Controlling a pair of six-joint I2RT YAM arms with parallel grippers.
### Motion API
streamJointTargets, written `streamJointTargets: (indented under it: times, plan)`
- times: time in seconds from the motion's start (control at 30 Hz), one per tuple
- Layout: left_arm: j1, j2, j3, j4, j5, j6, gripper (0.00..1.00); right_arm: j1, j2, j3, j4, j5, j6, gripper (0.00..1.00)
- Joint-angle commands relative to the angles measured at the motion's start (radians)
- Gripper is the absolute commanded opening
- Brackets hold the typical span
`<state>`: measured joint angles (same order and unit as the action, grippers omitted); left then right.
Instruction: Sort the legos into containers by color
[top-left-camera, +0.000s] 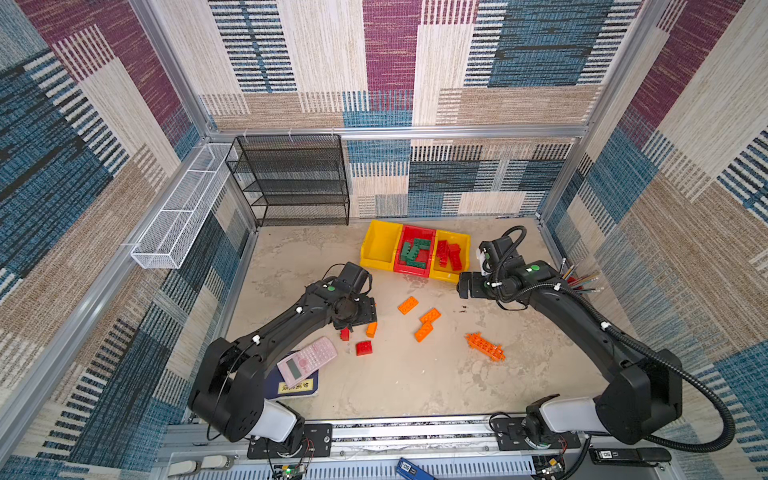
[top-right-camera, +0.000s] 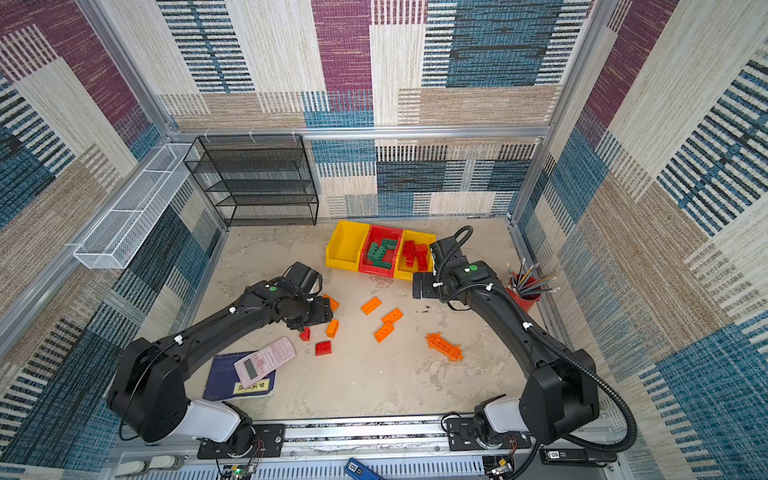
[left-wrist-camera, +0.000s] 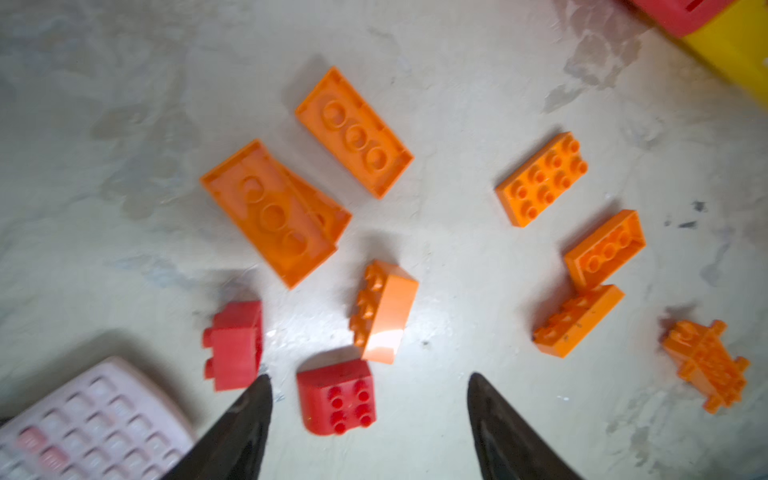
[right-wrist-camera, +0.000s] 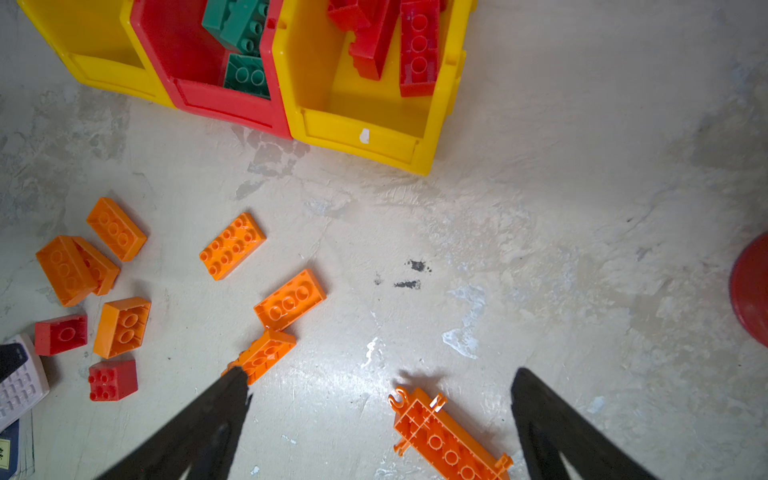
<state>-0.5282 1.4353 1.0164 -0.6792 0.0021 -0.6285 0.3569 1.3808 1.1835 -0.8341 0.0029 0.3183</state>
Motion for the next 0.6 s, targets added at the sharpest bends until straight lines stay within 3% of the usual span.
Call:
streamJointTargets:
  times: [0.0, 0.57]
  plan:
    - [0.007, -0.037, -0.038, -0.043, -0.073, 0.024, 0.76, 0.0, 0.005, 0.02, 0.01, -0.025, 0.005, 1.0]
    - [0.037, 0.077, -0.101, 0.046, -0.099, 0.033, 0.73, 0.001, 0.038, 0.092, -0.008, -0.09, -0.021, 1.0]
